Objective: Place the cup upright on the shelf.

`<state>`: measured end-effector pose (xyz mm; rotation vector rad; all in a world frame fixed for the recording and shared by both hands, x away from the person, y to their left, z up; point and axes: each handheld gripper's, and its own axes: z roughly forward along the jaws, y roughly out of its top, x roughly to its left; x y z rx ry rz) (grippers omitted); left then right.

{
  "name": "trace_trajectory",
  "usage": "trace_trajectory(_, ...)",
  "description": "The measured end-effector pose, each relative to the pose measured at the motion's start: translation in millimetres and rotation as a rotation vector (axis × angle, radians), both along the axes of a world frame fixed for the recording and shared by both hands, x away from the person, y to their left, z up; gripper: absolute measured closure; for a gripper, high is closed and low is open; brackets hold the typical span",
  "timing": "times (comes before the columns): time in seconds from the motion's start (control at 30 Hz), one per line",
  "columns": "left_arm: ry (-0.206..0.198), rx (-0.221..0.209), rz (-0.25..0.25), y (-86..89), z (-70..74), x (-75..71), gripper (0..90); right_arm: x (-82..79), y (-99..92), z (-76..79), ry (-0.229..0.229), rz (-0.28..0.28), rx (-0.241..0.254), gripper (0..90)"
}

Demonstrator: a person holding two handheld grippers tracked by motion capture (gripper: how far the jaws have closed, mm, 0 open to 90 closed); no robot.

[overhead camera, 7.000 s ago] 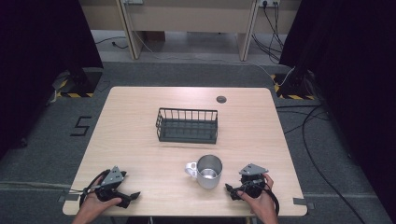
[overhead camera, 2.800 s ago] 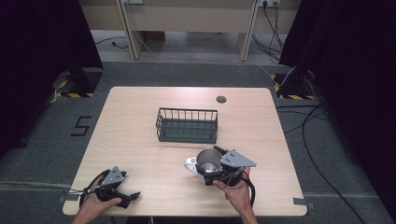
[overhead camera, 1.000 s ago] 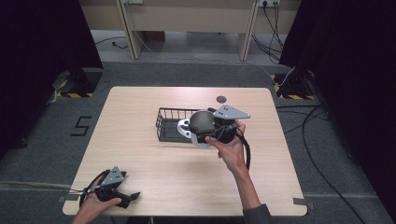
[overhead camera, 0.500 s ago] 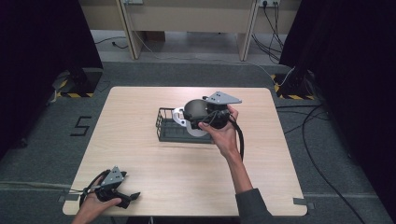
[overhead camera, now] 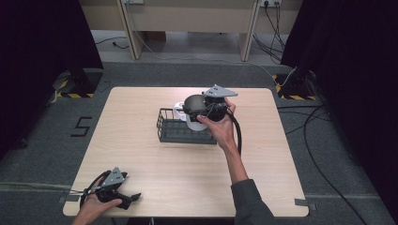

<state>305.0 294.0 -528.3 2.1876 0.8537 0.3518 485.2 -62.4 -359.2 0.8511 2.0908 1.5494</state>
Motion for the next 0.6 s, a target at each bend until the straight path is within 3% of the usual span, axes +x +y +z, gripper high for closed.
trace_trajectory(0.6,-0.002,-0.003,-0.002,-0.2,-0.2,-0.1,0.1,20.4,4.0,-12.5,0.015,-0.044,-0.034,6.5)
